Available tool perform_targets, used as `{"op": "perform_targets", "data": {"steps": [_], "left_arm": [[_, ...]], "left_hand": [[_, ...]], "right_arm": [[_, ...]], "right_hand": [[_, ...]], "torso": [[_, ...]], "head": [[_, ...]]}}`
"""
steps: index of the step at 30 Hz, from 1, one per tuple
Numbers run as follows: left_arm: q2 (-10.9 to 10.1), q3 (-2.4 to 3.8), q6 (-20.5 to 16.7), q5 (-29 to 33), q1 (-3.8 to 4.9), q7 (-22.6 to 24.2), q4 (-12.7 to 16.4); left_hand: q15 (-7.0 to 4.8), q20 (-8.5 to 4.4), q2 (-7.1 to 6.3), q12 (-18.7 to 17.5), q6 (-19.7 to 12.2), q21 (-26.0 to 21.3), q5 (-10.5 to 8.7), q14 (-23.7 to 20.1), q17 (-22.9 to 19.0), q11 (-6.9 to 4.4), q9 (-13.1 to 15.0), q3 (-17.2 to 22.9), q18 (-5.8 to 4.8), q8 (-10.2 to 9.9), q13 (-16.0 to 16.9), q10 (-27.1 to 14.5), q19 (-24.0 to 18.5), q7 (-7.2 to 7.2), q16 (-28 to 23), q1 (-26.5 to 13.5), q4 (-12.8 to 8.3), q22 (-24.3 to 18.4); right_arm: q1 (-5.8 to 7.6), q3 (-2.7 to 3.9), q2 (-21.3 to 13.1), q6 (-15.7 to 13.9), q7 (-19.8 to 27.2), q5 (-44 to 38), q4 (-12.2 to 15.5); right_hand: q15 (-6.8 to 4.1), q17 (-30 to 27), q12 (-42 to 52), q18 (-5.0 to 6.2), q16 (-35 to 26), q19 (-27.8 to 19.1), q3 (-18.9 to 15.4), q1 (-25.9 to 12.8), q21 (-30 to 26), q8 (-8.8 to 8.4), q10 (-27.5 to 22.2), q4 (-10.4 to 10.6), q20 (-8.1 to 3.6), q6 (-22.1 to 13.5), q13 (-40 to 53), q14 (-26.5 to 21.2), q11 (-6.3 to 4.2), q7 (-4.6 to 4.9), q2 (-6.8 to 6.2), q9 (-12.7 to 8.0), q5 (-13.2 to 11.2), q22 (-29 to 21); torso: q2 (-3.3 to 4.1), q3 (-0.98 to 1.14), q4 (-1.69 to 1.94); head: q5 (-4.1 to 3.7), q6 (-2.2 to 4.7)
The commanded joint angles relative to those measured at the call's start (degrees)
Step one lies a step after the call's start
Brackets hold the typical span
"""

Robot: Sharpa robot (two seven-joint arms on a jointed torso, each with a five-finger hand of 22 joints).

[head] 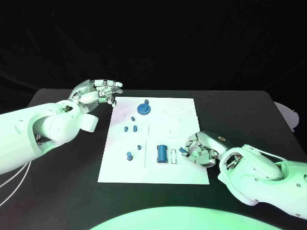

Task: Assemble the parts on the task board

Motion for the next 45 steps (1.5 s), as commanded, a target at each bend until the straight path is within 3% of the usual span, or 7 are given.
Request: {"op": "perform_targets", "data": {"steps": [1, 6, 10, 19, 34, 41, 45], "left_arm": [[0.14, 0.03, 0.77, 0.24, 0.02, 0.38, 0.12], [0.20, 0.03, 0.81, 0.24, 0.02, 0.38, 0.15], [0.18, 0.03, 0.84, 0.24, 0.02, 0.38, 0.19], [0.12, 0.03, 0.90, 0.24, 0.02, 0.31, 0.24], [0.03, 0.03, 0.95, 0.24, 0.02, 0.27, 0.26], [-0.01, 0.03, 0.95, 0.24, 0.02, 0.25, 0.26], [-0.03, 0.03, 0.94, 0.24, 0.02, 0.24, 0.25]], "left_hand": [[-0.05, -0.13, 0.73, 0.22, 0.05, -0.21, 0.30, -0.44, -0.06, 0.16, 0.05, -0.13, 0.88, 0.25, 0.06, -0.40, 0.32, -0.10, 0.04, 0.07, 0.21, -0.06], [-0.05, -0.13, 0.73, 0.22, 0.05, -0.21, 0.30, -0.44, -0.06, 0.16, 0.05, -0.13, 0.88, 0.25, 0.06, -0.40, 0.32, -0.10, 0.04, 0.07, 0.21, -0.06], [-0.05, -0.13, 0.73, 0.22, 0.05, -0.21, 0.30, -0.44, -0.06, 0.16, 0.05, -0.13, 0.88, 0.25, 0.06, -0.40, 0.32, -0.10, 0.04, 0.07, 0.21, -0.06], [-0.05, -0.13, 0.73, 0.22, 0.05, -0.21, 0.30, -0.44, -0.06, 0.16, 0.05, -0.13, 0.88, 0.25, 0.06, -0.40, 0.32, -0.10, 0.04, 0.07, 0.21, -0.06], [-0.05, -0.13, 0.73, 0.22, 0.05, -0.21, 0.30, -0.44, -0.06, 0.16, 0.05, -0.13, 0.88, 0.25, 0.06, -0.40, 0.32, -0.10, 0.04, 0.07, 0.21, -0.06], [-0.05, -0.13, 0.73, 0.22, 0.05, -0.21, 0.30, -0.44, -0.06, 0.16, 0.05, -0.13, 0.88, 0.25, 0.06, -0.40, 0.32, -0.10, 0.04, 0.07, 0.21, -0.06], [-0.05, -0.13, 0.73, 0.22, 0.05, -0.21, 0.30, -0.44, -0.06, 0.16, 0.05, -0.13, 0.88, 0.25, 0.06, -0.40, 0.32, -0.10, 0.04, 0.07, 0.21, -0.06]], "right_arm": [[0.03, 0.01, 0.93, -1.47, 0.41, 5.26, -0.52], [0.05, 0.02, 2.83, 0.94, 0.40, 8.27, -1.87], [0.01, 0.01, 4.04, 2.47, 0.35, 9.45, -2.65], [-0.04, 0.02, 5.99, 5.43, -0.11, 10.46, -4.05], [-0.05, 0.02, 6.74, 5.65, -1.35, 9.25, -4.93], [-0.05, 0.02, 6.93, 5.63, -1.23, 8.01, -4.76], [-0.05, 0.02, 6.99, 5.51, -0.98, 7.78, -4.64]], "right_hand": [[0.31, 10.58, 0.19, -0.38, -0.25, 5.99, 7.42, -0.86, 0.25, 0.37, 0.02, -6.90, -0.14, 0.01, 7.35, 5.14, 0.11, -0.35, -0.21, 1.84, 0.04, 15.08], [0.33, 10.60, 0.18, -0.38, -0.25, 5.99, 7.55, -2.46, 0.25, 0.40, 0.00, -6.67, -0.14, 0.09, 7.37, 5.15, 0.12, -0.33, -0.48, 1.93, 0.32, 15.08], [0.29, 10.52, 0.44, -0.38, -0.29, 5.99, 7.00, -4.80, 0.25, 0.58, 0.15, -6.28, -0.16, 0.43, 7.58, 5.13, 0.09, -0.39, -0.60, 2.11, 3.61, 15.08], [0.19, 10.43, 1.45, -0.38, -0.33, 5.99, 6.31, -7.50, 0.25, 0.98, 0.71, -5.26, -0.23, 1.17, 8.33, 5.11, -0.06, -0.59, 0.01, 2.32, 4.61, 15.08], [0.03, 10.42, 2.24, -0.38, -0.34, 5.99, 5.20, -11.23, 0.25, 1.37, 1.15, -4.20, -0.39, 1.78, 8.95, 5.12, -0.23, -0.78, 0.64, 2.49, 4.07, 15.08], [0.07, 10.39, 2.36, -0.38, -0.37, 5.99, 3.62, -15.18, 0.25, 1.32, 1.22, -4.03, -0.37, 2.00, 9.09, 5.12, -0.17, -0.73, 0.36, 2.36, 1.94, 15.08], [0.03, 10.42, 2.41, -0.38, -0.36, 5.99, 1.60, -17.67, 0.25, 1.36, 1.26, -4.08, -0.39, 2.23, 9.18, 5.12, -0.20, -0.76, -0.50, 2.33, 5.77, 15.08]], "torso": [[0.01, -0.04, 0.02], [0.03, -0.05, 0.10], [0.10, 0.01, 0.05], [0.03, -0.02, 0.01], [0.03, -0.03, -0.01], [0.01, 0.01, 0.00], [0.00, -0.01, 0.00]], "head": [[-0.02, -0.03], [-0.04, -0.10], [0.14, -0.17], [0.25, -0.44], [0.29, -0.60], [0.31, -0.60], [0.37, -0.62]]}}
